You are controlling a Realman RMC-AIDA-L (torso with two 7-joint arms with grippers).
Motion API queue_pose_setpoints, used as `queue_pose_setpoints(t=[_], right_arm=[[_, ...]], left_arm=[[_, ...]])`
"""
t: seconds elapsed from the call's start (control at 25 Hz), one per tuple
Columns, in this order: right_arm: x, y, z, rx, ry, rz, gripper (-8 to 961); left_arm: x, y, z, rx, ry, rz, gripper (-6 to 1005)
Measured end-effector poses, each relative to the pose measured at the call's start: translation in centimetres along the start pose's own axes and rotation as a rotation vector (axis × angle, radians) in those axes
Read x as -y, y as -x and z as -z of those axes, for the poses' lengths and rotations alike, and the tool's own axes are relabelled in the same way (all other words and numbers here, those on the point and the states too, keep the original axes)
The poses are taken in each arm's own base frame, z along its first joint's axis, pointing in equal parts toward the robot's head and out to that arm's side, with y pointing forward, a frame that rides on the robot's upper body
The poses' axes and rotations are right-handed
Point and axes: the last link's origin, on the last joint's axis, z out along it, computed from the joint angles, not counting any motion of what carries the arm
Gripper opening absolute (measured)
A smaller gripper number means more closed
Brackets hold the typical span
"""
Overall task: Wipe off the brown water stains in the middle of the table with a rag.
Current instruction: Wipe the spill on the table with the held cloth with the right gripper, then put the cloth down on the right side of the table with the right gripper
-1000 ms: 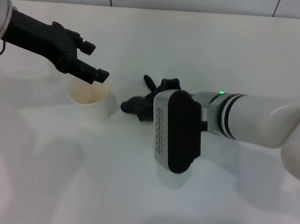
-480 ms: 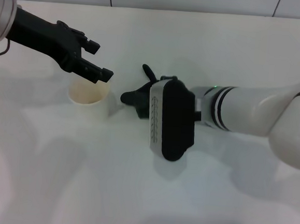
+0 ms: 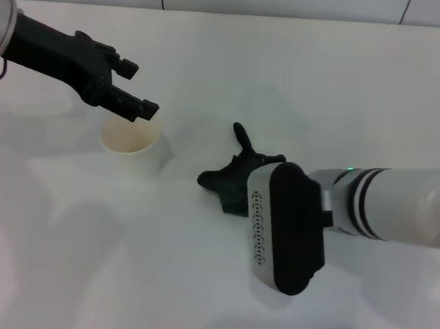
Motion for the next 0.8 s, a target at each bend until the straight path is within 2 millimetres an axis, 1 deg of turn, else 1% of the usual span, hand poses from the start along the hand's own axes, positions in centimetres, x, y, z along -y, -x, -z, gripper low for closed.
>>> queue_pose_setpoints(t=[0.16, 0.4, 0.48, 0.6, 0.8], right_arm=[[0.7, -0.9, 0.6, -0.021, -0.016, -0.038, 76], [3.0, -3.9, 1.3, -0.077, -0.069, -0.153, 76], [3.5, -4.9, 1.6, -0.098, -0.077, -0.186, 76], [3.8, -6.5, 1.9, -0.137, -0.073, -0.237, 76], [3.6, -9.3, 3.1, -0.202, -0.056, -0.336, 84]], left_arm=[[0.0, 0.0, 0.0, 0.004, -0.003, 0.0, 894], [0.0, 0.2, 0.0, 0.002, -0.002, 0.003, 894], [0.0, 0.2, 0.0, 0.002, -0.002, 0.003, 894], [0.0, 0.2, 0.0, 0.001, -0.002, 0.001, 894], [0.2, 0.0, 0.0, 0.002, -0.009, -0.004, 894]])
